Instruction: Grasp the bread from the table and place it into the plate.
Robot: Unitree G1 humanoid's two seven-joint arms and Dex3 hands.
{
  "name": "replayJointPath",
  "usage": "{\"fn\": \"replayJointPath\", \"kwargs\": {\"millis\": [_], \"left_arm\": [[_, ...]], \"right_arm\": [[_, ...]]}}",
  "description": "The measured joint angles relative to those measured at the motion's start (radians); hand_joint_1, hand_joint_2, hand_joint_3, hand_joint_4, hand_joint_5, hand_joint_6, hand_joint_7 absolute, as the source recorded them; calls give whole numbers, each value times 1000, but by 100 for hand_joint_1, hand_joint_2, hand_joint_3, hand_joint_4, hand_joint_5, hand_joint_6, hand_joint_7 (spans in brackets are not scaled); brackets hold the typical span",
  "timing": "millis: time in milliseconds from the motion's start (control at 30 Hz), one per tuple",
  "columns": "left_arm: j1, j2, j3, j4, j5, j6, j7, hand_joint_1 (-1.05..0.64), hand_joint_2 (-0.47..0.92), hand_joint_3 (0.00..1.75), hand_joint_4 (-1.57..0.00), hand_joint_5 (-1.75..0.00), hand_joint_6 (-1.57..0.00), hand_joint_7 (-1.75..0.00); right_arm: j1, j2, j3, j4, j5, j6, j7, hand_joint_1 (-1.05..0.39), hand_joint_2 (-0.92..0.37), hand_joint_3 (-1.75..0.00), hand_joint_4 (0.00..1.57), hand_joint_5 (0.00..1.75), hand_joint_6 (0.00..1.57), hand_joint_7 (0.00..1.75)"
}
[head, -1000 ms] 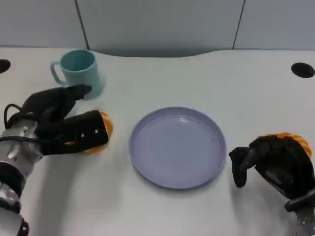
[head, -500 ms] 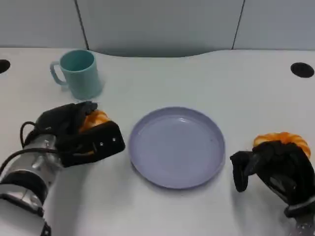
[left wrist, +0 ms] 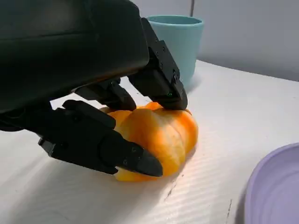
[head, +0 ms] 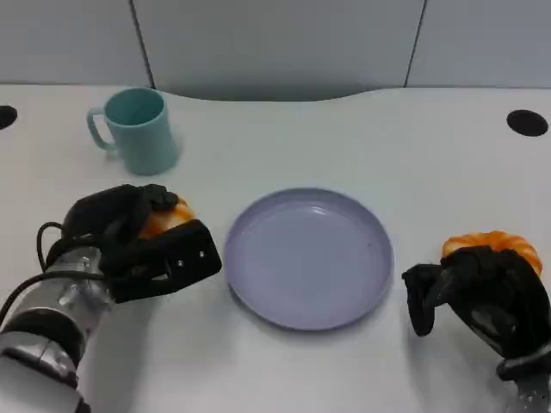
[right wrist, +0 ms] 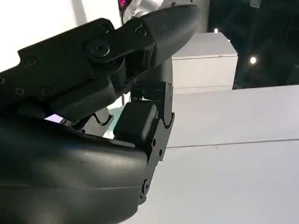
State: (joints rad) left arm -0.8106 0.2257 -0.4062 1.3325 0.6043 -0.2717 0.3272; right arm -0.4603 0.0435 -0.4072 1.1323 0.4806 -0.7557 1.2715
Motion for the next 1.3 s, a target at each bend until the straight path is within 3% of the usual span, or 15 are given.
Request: {"fn": "replayJointPath", "kwargs": {"millis": [167, 300, 333, 433, 500, 567, 667, 833, 867, 900, 1000, 1067, 1200, 1267, 1300], "left_arm": [[4, 28, 6, -6, -2, -93, 39, -12, 90, 1, -93, -34, -104, -7], [2, 47, 17, -29, -11, -175, 69, -10, 90, 0, -96, -36, -104, -7], [0, 51, 20, -38, -11, -199, 81, -12, 90, 0, -96, -44, -105, -6], [-15, 58, 26, -68, -11, -273, 119, -14, 90, 0, -90, -60, -107, -5], [-31, 59, 29, -81, -11, -302, 130, -16, 89, 0, -85, -80, -109, -5], [-38, 59, 32, -98, -10, -333, 142, -15, 87, 0, -84, -87, -110, -5], [-39, 59, 32, -120, -6, -371, 173, -14, 87, 0, -84, -88, -111, -5], [-39, 59, 30, -132, -1, -364, 183, -16, 88, 0, -82, -85, -110, -4], [-39, 59, 29, -133, 1, -359, 182, -45, 90, 2, -46, -57, -67, -2], [-42, 58, 28, -134, 0, -334, 149, -57, 91, 2, -34, -40, -49, -1], [-57, 53, 10, -128, 0, -165, -51, -64, 92, 3, -27, -29, -39, 0], [-61, 49, 1, -125, 3, -101, -115, -96, 92, 20, -6, -6, -8, 0], [-72, 18, -50, -46, 37, 63, -204, -104, 92, 28, 0, 0, 0, 0], [-60, 11, -58, -29, 38, 87, -210, -105, 92, 20, 0, 0, 0, 0], [-56, 11, -61, -23, 38, 91, -211, -94, 89, 12, 0, 0, 0, 0]], "right_arm": [[-5, 1, -11, 12, 16, 2, 19, -46, -90, 0, 104, 148, 120, 52], [-12, 0, -4, 24, 1, 6, -7, -51, -92, -1, 100, 156, 114, 75], [-13, -1, -1, 26, -5, 6, -16, -50, -92, -2, 99, 157, 109, 86], [-23, -8, 6, 31, -30, -1, -28, -51, -92, -3, 99, 158, 106, 93], [-31, -10, 7, 32, -35, -2, -32, -50, -92, -1, 101, 150, 114, 62], [-37, -10, 1, 36, -32, 8, -28, -50, -92, -1, 101, 150, 120, 50], [-42, -10, -2, 39, -31, 20, -27, -50, -92, -1, 100, 151, 122, 48], [-43, -10, -3, 39, -33, -2, -19, -50, -92, -3, 99, 157, 115, 65], [-44, -10, -3, 39, -33, -3, -13, -53, -92, -7, 97, 159, 111, 74], [-44, -11, -1, 39, -37, -9, -15, -55, -92, -9, 96, 160, 109, 78], [-44, -17, 20, 38, -72, -48, -36, -56, -92, -10, 96, 161, 108, 81], [-43, -23, 27, 37, -76, -56, -41, -53, -92, -7, 94, 164, 104, 88], [-34, -24, 23, 23, -55, -50, -9, -51, -92, -6, 93, 163, 103, 86], [-23, -24, 17, 21, -46, -50, 1, -52, -92, -7, 94, 163, 104, 87], [-18, -24, 16, 19, -42, -51, 2, -51, -92, -7, 94, 163, 105, 88]]}}
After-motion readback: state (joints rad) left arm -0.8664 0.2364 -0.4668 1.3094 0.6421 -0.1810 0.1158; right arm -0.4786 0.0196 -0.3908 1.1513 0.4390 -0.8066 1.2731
